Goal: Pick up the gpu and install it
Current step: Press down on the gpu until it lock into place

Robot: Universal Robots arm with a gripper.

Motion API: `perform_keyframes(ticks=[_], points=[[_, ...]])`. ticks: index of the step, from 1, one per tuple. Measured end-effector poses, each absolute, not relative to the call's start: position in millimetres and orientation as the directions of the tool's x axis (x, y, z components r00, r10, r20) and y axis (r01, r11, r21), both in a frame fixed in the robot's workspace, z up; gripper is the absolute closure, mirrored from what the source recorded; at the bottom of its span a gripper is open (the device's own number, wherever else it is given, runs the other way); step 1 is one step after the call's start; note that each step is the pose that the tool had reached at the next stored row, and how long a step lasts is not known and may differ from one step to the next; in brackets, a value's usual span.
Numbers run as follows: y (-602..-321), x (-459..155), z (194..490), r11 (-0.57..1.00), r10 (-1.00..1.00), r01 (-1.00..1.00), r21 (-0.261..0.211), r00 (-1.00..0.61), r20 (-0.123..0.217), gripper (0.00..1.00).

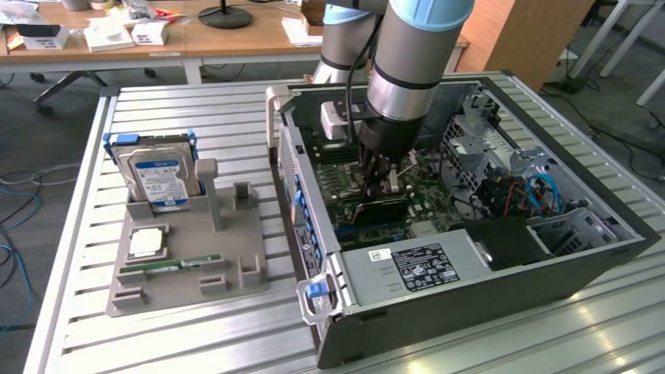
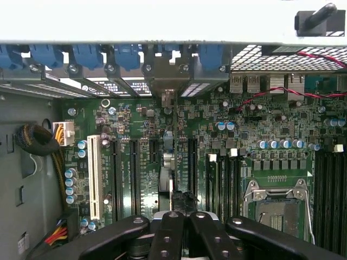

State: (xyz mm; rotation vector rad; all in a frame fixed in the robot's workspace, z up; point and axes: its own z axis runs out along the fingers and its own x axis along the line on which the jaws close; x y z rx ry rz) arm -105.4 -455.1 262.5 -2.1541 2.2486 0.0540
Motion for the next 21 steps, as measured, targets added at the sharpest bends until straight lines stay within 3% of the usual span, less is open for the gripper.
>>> perform_keyframes(ticks=[21], points=[[-455.1, -105.7, 261.8, 0.043, -0.998, -0.999, 0.006, -0.043, -0.044, 0.89]])
